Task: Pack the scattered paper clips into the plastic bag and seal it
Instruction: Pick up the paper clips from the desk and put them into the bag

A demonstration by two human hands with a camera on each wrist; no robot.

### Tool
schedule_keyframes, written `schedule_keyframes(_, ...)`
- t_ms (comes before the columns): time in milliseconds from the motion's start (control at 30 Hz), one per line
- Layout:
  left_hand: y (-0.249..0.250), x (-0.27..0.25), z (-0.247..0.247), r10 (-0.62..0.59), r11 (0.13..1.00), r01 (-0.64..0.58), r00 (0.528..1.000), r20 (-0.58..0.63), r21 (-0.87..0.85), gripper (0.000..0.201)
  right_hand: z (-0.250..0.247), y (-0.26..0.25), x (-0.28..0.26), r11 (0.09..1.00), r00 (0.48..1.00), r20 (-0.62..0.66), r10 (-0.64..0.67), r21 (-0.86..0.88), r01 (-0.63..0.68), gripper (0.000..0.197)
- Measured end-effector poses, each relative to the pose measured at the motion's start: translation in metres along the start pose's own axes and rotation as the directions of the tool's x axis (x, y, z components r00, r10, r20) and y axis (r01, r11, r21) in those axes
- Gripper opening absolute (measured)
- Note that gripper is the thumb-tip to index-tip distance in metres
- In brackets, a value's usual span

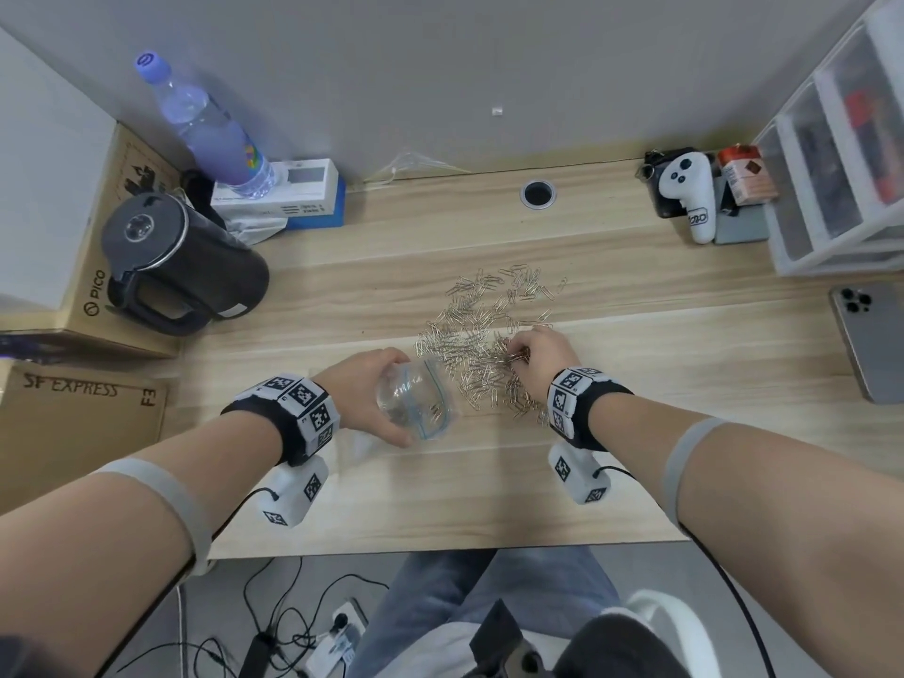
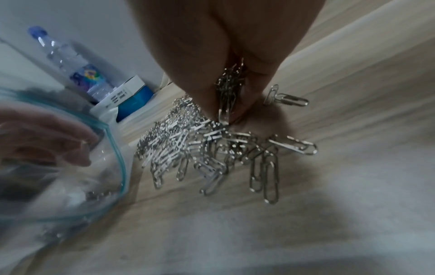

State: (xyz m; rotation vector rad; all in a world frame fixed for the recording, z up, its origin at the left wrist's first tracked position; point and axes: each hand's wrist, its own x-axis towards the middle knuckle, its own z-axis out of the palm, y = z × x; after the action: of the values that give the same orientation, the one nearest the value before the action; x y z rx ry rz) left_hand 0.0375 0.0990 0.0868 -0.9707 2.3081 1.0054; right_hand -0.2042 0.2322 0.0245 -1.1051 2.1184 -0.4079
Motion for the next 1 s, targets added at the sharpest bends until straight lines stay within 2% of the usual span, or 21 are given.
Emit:
schedule_keyframes(67, 0.000, 0.000, -0.001, -0.011, 1.000, 0.011, 1.000, 0.004, -0.007, 0.114, -0.007, -0.005, -0.001, 0.997, 0.999, 0.013, 0.045, 0.067, -0.046, 0.017)
schedule_keyframes(167, 0.001, -0.002, -0.004, -0.007, 1.000, 0.006, 0.999, 0.038, 0.017, 0.135, -0.017, -0.016, -0.003, 0.987, 0.992, 0.123, 0.041, 0.152, -0.060, 0.030)
schedule_keyframes(267, 0.005, -0.002, -0.005, 0.013, 1.000, -0.014, 0.998, 0.058, 0.021, 0.142, -0.021, -0.030, -0.002, 0.991, 0.960, 0.278, -0.024, 0.137, -0.014, 0.041)
schedule_keyframes(367, 0.006, 0.001, -0.003, 0.023, 0.999, -0.025, 0.999, 0.047, 0.035, 0.143, -0.009, -0.047, -0.004, 0.988, 0.925, 0.375, -0.066, 0.156, 0.007, 0.033)
schedule_keyframes(467, 0.006, 0.004, 0.003, 0.023, 0.998, -0.024, 0.999, 0.026, 0.058, 0.135, 0.012, -0.067, -0.012, 0.982, 0.892, 0.428, -0.144, 0.174, 0.075, 0.022)
schedule_keyframes(533, 0.009, 0.004, 0.004, 0.021, 0.998, -0.022, 1.000, 0.022, 0.064, 0.128, 0.025, -0.079, -0.018, 0.972, 0.890, 0.423, -0.172, 0.221, 0.082, 0.018)
schedule_keyframes(633, 0.009, 0.002, 0.003, 0.026, 0.999, -0.027, 0.999, 0.023, 0.046, 0.118, 0.036, -0.091, -0.021, 0.950, 0.858, 0.470, -0.206, 0.305, 0.061, 0.028)
schedule_keyframes(800, -0.002, -0.003, 0.004, -0.007, 0.998, 0.006, 1.000, -0.014, -0.055, 0.084, 0.031, -0.089, -0.008, 0.920, 0.687, 0.684, -0.247, 0.388, -0.055, 0.061)
schedule_keyframes(833, -0.003, -0.004, 0.004, -0.021, 0.998, 0.021, 1.000, -0.009, -0.062, 0.084, 0.027, -0.086, -0.006, 0.903, 0.689, 0.686, -0.236, 0.416, -0.105, 0.062)
schedule_keyframes(867, -0.004, -0.006, 0.004, -0.031, 0.998, 0.031, 0.999, -0.005, -0.060, 0.086, 0.023, -0.083, -0.003, 0.880, 0.718, 0.667, -0.199, 0.444, -0.168, 0.060)
schedule_keyframes(933, -0.006, -0.008, 0.003, -0.048, 0.998, 0.048, 0.999, 0.005, -0.044, 0.090, 0.010, -0.074, -0.001, 0.835, 0.820, 0.564, -0.097, 0.495, -0.242, 0.041)
schedule_keyframes(1000, -0.007, -0.010, 0.001, -0.057, 0.997, 0.058, 0.998, 0.019, -0.043, 0.092, -0.008, -0.059, 0.004, 0.926, 0.929, 0.369, -0.009, 0.353, -0.131, 0.026)
